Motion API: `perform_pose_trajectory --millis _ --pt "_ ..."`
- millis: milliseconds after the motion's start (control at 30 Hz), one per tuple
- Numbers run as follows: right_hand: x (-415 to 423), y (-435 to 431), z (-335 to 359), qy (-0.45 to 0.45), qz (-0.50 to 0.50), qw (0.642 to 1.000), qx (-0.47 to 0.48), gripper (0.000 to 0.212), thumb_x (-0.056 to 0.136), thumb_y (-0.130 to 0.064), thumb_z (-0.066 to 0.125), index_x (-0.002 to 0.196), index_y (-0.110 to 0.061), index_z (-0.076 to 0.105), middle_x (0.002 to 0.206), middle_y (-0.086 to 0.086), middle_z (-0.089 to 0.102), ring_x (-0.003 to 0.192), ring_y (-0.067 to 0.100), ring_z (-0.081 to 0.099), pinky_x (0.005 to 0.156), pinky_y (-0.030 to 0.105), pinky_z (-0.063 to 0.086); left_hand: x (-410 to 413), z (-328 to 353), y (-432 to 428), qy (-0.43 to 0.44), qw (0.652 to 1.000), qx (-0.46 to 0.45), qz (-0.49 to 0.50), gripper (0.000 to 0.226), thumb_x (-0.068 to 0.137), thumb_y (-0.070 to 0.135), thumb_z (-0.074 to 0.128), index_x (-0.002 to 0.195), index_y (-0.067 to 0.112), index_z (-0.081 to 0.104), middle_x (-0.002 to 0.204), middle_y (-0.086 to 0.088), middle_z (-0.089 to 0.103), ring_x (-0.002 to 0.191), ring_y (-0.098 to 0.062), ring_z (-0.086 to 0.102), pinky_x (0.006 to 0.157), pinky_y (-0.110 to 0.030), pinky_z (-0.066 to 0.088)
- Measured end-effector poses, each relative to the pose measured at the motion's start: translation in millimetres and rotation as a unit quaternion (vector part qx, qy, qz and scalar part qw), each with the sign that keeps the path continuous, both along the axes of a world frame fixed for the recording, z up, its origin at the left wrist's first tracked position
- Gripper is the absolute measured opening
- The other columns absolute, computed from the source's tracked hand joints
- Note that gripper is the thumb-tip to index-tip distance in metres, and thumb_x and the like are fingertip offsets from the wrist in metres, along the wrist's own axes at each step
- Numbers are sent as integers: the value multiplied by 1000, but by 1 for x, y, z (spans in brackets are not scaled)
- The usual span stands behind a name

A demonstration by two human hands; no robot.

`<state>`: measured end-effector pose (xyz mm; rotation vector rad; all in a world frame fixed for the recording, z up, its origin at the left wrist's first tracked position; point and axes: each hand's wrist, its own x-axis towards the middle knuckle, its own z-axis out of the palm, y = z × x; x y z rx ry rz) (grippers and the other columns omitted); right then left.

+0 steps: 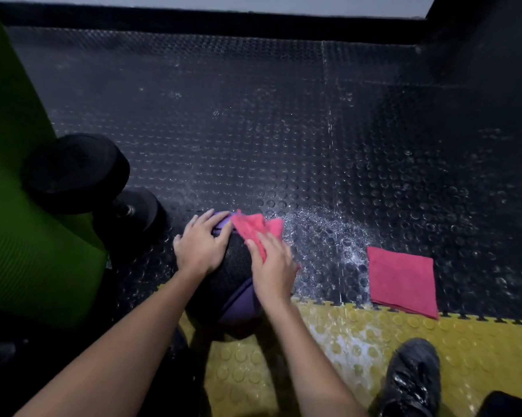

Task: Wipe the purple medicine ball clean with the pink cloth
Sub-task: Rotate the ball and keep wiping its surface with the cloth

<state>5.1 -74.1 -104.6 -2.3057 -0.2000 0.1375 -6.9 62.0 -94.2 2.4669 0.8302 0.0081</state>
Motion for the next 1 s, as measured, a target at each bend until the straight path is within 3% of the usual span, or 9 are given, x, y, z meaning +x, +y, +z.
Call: perform_pose_trajectory --millis 100,233,400,467,633,700,800,933,1000 --pt "-43 0 -7 -99 4 993 64 42 87 -52 39 107 -28 67 120 -10 62 110 20 51 96 32 35 2 -2 14 -10 999 -37 14 41 88 60 41 125 47 54 145 15 41 137 -11 32 108 -49 29" --pt "-29 11 -11 -109 10 989 102 28 85 -41 49 102 -29 68 117 -11 63 107 16 50 96 23 30 -13 -4 25 -40 997 -63 8 50 80 63 36 123 46 56 142 15 46 133 -9 38 107 -46 33" --pt "57 11 -16 198 -86 970 110 26 88 -31 56 110 -21 65 105 3 68 95 24 62 83 32 48 -18 -2 16 -30 999 -27 6 41 91 55 38 129 44 51 145 12 42 135 -14 34 107 -47 32" --pt "58 10 -12 225 -97 966 81 26 89 -34 53 109 -22 65 100 2 69 91 26 62 81 36 50 -17 -2 11 -20 999 -19 15 36 95 50 39 129 45 50 146 13 40 137 -14 31 107 -49 30" --pt "-26 28 16 -108 -17 994 23 28 82 -40 50 96 -26 71 102 -9 69 100 14 49 82 29 36 -12 2 10 -3 999 -31 33 37 94 50 39 129 46 49 147 14 37 138 -13 29 109 -49 26" --pt "-34 26 14 -138 24 990 32 28 81 -42 49 95 -31 70 105 -15 67 107 10 42 83 27 33 -17 1 12 -8 999 -42 29 37 95 49 39 130 46 48 148 13 37 138 -14 28 110 -49 26" --pt "-10 16 4 -65 25 996 59 23 84 -32 57 103 -26 69 110 -7 66 106 20 53 85 32 40 -18 1 9 -7 999 -27 36 37 95 48 38 131 46 47 148 13 36 139 -14 28 109 -50 26" --pt "39 -1 -1 173 -154 968 95 25 90 -28 54 107 -15 66 104 11 67 94 28 61 68 28 38 -11 6 -9 12 999 -5 38 39 95 51 36 132 47 44 149 15 33 139 -14 24 110 -51 21" --pt "40 -7 0 215 -177 957 80 25 91 -29 51 108 -16 65 107 11 66 93 27 60 67 27 35 -10 6 -15 18 999 0 33 38 95 52 35 132 48 44 149 16 33 140 -14 23 111 -50 19"
